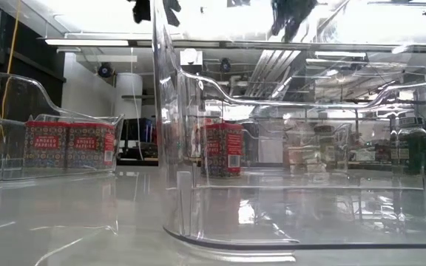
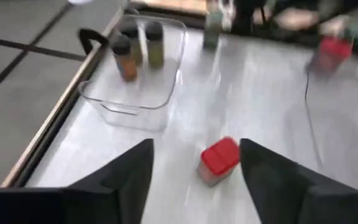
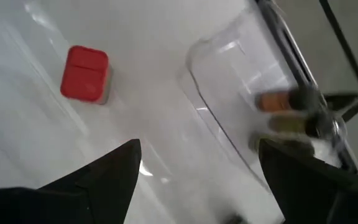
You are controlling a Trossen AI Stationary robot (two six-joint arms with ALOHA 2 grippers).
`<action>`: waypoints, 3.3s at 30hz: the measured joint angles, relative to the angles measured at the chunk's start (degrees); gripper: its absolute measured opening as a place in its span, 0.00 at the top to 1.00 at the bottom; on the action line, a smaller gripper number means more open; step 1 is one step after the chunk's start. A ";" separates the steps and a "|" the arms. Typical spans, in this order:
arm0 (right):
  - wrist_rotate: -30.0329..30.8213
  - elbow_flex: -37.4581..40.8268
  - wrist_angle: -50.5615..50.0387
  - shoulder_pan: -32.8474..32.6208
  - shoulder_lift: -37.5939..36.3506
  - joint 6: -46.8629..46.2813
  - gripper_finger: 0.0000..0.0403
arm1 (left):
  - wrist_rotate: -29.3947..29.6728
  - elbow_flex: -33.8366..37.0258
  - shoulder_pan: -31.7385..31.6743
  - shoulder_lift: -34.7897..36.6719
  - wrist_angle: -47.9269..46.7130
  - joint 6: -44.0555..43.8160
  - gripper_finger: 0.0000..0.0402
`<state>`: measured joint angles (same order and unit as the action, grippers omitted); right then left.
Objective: Sort spices by type
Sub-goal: Put the red seasoning can into the middle left transparent bin
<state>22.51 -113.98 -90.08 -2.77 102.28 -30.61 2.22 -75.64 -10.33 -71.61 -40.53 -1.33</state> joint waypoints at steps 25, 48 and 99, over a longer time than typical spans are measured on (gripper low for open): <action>-1.99 37.66 15.52 -9.37 -31.34 -29.00 0.20 | -2.81 -22.77 7.87 -44.26 -12.42 45.68 0.33; -2.56 38.41 17.67 -9.35 -31.32 -27.20 0.20 | -2.41 -20.72 7.31 -50.53 -12.08 45.19 0.33; 5.28 38.41 29.00 -2.45 -31.32 -15.35 0.20 | 7.86 27.70 17.82 6.08 -33.21 -18.43 0.54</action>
<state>27.79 -75.57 -61.08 -5.22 70.96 -45.95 10.08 -47.94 7.49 -65.53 -73.73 -19.76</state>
